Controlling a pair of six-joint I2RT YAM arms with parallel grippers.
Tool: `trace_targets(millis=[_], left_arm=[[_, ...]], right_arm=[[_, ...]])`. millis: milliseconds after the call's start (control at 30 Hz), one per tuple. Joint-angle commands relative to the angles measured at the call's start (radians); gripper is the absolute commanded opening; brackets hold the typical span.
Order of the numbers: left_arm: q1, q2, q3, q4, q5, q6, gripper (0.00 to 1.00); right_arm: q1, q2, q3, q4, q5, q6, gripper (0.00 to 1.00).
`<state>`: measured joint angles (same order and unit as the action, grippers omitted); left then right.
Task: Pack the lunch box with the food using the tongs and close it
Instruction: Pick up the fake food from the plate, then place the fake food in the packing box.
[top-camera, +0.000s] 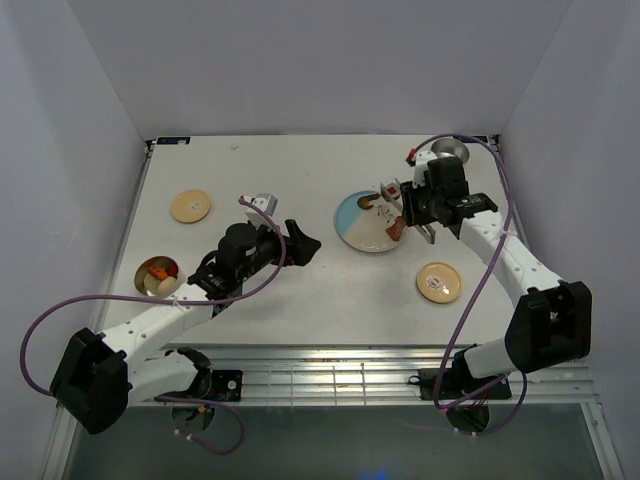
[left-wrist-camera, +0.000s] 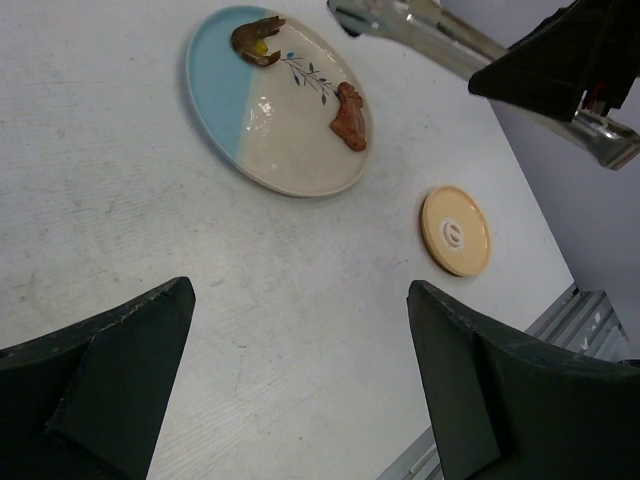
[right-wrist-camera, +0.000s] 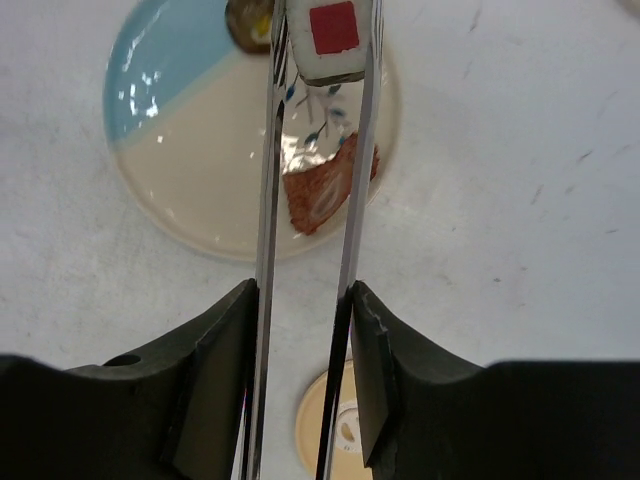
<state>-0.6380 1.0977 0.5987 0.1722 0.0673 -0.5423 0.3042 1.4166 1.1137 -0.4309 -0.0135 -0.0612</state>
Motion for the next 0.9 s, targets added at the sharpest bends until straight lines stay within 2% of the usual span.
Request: trace_targets(millis=[0, 67, 133, 167, 300, 400, 667, 867], left_arm=[[-0.006, 0.005, 0.049, -0.013, 0.002, -0.053, 0.98], [-0.021, 0.014, 0.027, 0.010, 0.026, -0.059, 0.98], [-0.061, 0.018, 0.006, 0.010, -0.015, -0.039, 0.98], [-0.115, 0.013, -0.003, 0.009, -0.044, -0.025, 0.98], [-0.199, -0.019, -0.002, -0.037, -0.185, 0.033, 0.98], [-0.219, -0.051, -0.005, -0.025, -0.190, 0.045, 0.98], [-0.229, -0.061, -0.054, 0.007, -0.236, 0.065, 0.98], [-0.229, -0.041, -0.048, 0.007, -0.258, 0.073, 0.98]], right_arm=[[-0.049, -0.012, 0.147, 0.057, 0.099, 0.037, 0.40], [-0.079, 0.048, 0.245, 0.057, 0.131, 0.046, 0.40], [-0.126, 0.096, 0.305, 0.055, 0.196, 0.049, 0.41], [-0.145, 0.144, 0.366, 0.052, 0.205, 0.054, 0.41], [-0.226, 0.238, 0.495, 0.058, 0.204, 0.099, 0.41], [-0.255, 0.324, 0.599, 0.044, 0.187, 0.113, 0.40], [-0.289, 0.462, 0.676, 0.041, 0.165, 0.118, 0.41], [-0.292, 0.515, 0.643, 0.069, 0.161, 0.095, 0.43]])
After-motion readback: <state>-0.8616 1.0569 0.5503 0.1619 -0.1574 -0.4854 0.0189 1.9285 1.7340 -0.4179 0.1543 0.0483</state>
